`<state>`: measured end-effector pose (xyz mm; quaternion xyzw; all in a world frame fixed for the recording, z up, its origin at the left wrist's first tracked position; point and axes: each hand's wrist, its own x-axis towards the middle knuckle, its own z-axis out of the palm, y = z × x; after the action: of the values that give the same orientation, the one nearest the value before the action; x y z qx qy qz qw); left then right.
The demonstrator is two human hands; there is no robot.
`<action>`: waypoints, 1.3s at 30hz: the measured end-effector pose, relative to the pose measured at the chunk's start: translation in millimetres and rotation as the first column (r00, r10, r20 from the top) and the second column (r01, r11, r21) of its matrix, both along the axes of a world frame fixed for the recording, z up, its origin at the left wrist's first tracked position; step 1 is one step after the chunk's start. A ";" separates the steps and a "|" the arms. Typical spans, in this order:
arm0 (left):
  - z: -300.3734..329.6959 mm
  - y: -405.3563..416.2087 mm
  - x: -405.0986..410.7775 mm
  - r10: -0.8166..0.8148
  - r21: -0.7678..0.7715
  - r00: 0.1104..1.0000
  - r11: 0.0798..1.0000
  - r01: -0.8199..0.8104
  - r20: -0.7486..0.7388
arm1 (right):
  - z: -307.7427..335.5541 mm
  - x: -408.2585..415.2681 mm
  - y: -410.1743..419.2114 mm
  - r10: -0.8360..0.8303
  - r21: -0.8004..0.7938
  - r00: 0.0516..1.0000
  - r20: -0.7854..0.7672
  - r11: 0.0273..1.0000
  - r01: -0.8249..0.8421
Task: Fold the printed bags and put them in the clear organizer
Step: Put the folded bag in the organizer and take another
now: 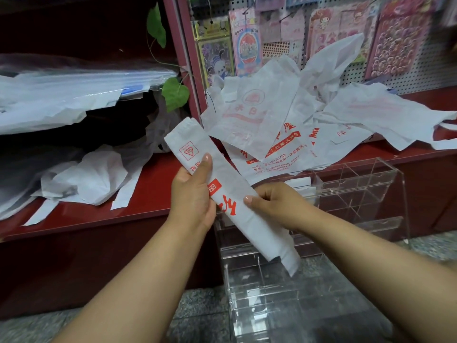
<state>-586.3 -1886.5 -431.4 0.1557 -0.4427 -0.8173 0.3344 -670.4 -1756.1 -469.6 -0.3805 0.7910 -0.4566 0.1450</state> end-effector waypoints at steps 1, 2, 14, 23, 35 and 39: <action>0.2 -2.0 -0.6 0.021 -0.009 1.000 1.000 -0.021 -0.003 | -0.2 1.3 0.4 0.027 0.054 0.998 -0.061 0.998 -0.024; 0.4 -4.2 -1.2 0.041 -0.018 0.999 0.999 -0.041 -0.006 | -0.5 2.8 0.7 0.067 0.114 0.990 -0.127 0.992 -0.053; 4.5 -13.5 1.9 0.044 -0.077 0.999 0.996 -0.044 0.001 | -3.5 0.1 1.1 -0.149 -0.160 0.979 -0.137 0.979 0.127; 8.7 -5.5 5.1 -0.091 -0.105 0.994 0.991 0.085 -0.054 | 0.0 1.1 -0.4 0.051 -0.183 0.991 0.120 0.983 -0.029; 11.0 -21.5 2.9 -0.246 -0.095 0.969 0.966 0.241 -0.038 | 2.1 -1.1 2.3 0.014 -0.220 0.965 0.263 0.974 0.046; -13.0 -8.6 3.5 -0.265 -0.253 0.891 0.894 0.371 0.369 | 11.5 -8.0 5.4 -0.040 -0.332 0.940 0.339 0.930 0.159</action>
<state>-582.8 -1895.1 -444.5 0.1569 -0.6363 -0.7427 0.1373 -678.4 -1750.8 -458.1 -0.2781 0.6793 -0.6550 0.1793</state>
